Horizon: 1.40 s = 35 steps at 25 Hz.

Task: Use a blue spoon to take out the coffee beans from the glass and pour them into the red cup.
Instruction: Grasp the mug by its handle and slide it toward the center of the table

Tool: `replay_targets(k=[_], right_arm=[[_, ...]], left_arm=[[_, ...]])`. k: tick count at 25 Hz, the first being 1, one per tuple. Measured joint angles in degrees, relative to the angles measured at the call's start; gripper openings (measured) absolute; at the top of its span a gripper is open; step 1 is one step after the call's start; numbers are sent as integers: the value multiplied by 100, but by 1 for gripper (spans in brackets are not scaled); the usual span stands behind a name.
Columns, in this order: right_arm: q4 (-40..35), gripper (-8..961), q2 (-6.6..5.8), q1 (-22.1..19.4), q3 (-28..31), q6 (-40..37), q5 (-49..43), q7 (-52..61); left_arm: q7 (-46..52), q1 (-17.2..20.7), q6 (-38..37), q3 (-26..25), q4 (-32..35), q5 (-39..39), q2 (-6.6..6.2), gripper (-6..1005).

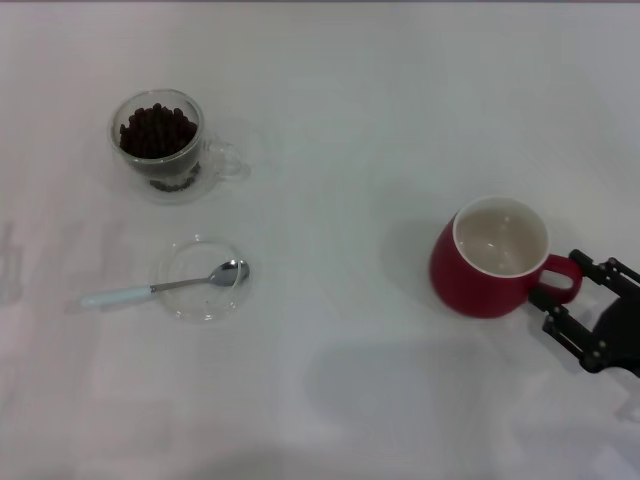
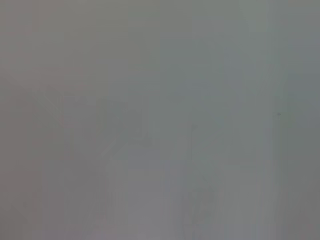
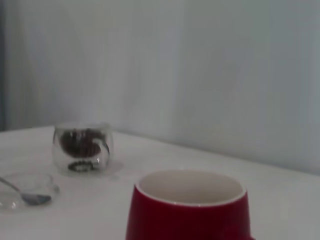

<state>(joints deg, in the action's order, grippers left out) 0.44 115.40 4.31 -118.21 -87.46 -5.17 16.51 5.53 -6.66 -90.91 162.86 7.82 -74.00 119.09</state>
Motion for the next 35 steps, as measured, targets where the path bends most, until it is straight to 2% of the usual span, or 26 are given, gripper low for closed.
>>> replay_targets(k=[6,13,18,29,33,35], right_arm=[[-266,605,-3,64,105,556,85,-39],[-229,603,-17,121,516,654,116,-158],[-260,604,-18,152,587,671,113,-190],[-405,484,-11,238,435,687,45,-253],[-524,277,-9,258,263,713,42,-259],[-605,245,-9,270,138,734,42,-259]], left_arm=[[0,-1,1,0,0,0,0,453],[0,0,43,0,0,0,0,453],[-4,-11,49,-7,0,0,-5,453],[-9,-11,66,-40,-1,-33,-9,454],[-9,-11,66,-44,-42,-39,-9,454],[-9,-11,65,-44,-45,-39,-5,454]])
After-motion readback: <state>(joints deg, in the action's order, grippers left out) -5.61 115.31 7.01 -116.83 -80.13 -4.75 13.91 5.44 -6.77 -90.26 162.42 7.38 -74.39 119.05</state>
